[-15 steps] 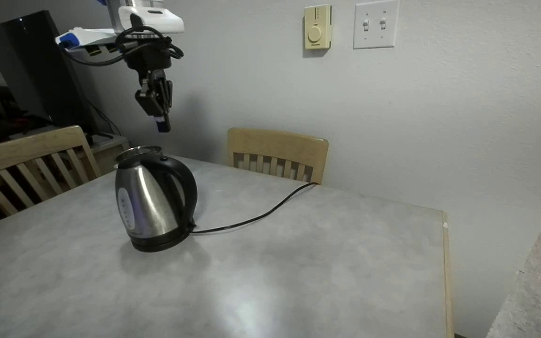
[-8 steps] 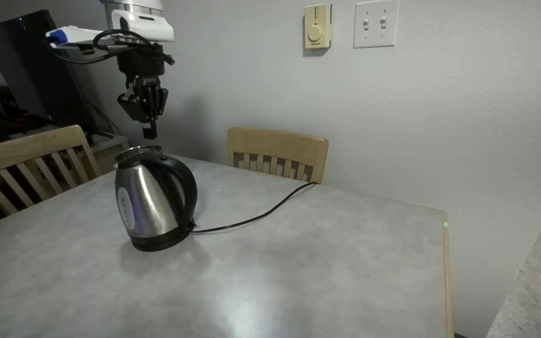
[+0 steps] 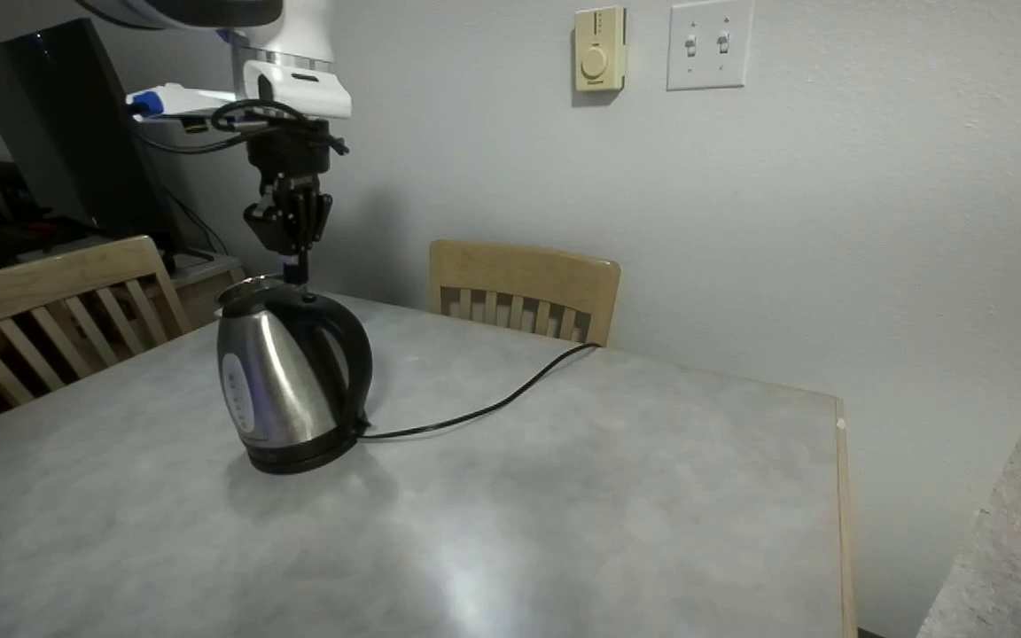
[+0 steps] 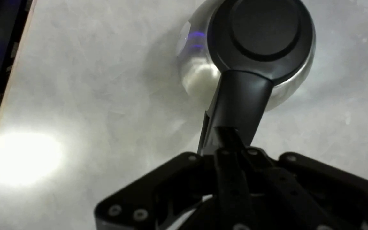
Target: Open the electric kettle
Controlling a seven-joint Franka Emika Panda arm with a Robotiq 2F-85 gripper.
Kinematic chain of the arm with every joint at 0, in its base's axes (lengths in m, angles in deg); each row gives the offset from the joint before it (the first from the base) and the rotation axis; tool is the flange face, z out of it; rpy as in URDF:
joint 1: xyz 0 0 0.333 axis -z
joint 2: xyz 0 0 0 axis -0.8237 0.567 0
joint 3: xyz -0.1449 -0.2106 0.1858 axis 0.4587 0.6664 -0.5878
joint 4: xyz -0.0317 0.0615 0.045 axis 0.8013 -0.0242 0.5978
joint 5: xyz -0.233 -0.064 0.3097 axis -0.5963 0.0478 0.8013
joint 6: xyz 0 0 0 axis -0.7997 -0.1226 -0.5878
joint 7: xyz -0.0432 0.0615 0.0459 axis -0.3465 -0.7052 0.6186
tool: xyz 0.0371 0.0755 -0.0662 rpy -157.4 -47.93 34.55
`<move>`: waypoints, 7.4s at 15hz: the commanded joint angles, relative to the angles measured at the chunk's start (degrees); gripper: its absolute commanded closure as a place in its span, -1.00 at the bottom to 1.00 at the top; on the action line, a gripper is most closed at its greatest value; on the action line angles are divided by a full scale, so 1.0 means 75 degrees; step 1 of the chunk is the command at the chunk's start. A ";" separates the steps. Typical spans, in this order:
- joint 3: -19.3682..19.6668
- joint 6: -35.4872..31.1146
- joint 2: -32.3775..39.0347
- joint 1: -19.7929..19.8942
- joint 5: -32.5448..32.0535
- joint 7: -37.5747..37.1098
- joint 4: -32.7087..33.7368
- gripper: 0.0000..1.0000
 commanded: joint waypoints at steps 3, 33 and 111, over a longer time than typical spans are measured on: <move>-0.0006 0.0447 0.0520 0.0030 0.0043 0.0154 0.0533 1.00; 0.0100 0.1229 0.0674 0.0007 0.0025 0.0377 0.1357 1.00; 0.0147 0.3618 0.2683 0.0247 0.0681 0.0054 0.3561 1.00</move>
